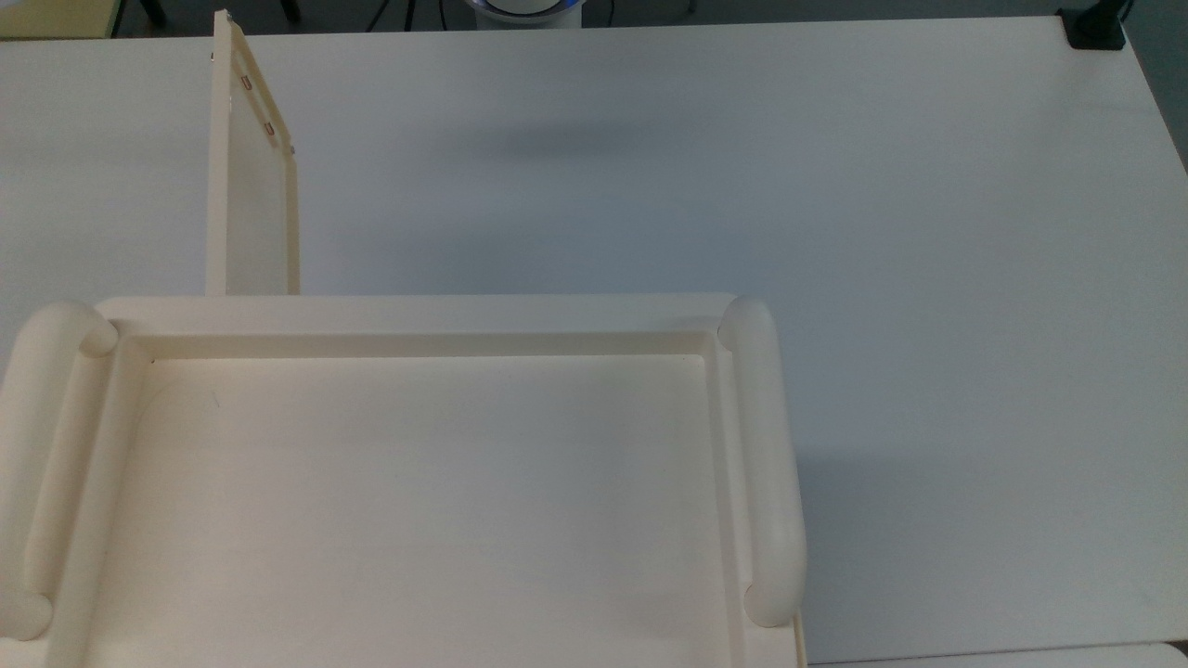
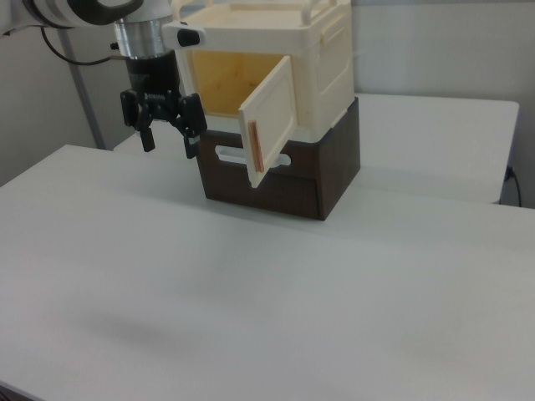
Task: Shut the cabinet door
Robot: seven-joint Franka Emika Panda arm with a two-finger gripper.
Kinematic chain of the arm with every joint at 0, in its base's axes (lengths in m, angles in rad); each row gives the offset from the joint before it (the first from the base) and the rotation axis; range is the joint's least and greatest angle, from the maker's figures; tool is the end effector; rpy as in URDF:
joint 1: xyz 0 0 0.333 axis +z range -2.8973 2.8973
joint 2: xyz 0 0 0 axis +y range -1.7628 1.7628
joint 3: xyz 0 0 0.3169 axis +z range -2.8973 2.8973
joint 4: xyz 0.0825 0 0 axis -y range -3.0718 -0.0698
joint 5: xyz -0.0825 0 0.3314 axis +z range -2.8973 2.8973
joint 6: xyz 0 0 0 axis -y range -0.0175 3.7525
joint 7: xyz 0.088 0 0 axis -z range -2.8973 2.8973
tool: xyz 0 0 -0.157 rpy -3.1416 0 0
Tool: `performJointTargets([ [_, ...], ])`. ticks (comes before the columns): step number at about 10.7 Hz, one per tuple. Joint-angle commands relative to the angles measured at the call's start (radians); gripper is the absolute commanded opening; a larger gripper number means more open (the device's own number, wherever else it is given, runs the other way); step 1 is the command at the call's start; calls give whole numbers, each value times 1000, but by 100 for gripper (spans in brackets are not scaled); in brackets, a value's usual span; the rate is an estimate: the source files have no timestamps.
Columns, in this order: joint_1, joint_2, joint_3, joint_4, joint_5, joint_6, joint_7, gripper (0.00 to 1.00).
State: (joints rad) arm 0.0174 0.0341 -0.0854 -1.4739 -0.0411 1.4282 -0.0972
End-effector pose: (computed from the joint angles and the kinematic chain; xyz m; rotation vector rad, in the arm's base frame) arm 0.4924 -0.0397 0.5867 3.1016 0.0386 -0.1288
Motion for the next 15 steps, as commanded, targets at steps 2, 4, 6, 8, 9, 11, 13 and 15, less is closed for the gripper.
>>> performJointTargets([
  [2,6,-22,-16,-36,21,23,-21,100],
  [4,10,-13,-17,-34,21,46,-24,100],
  [6,12,-11,-17,-36,21,84,-24,100],
  [8,12,-11,-17,-34,24,84,-25,100],
  [9,10,-11,-17,-34,24,84,-41,100],
  [11,9,-10,-25,-32,23,86,-97,89],
  [13,10,-10,-37,-26,23,87,-111,50],
  [15,10,-14,-68,-20,24,133,-180,25],
])
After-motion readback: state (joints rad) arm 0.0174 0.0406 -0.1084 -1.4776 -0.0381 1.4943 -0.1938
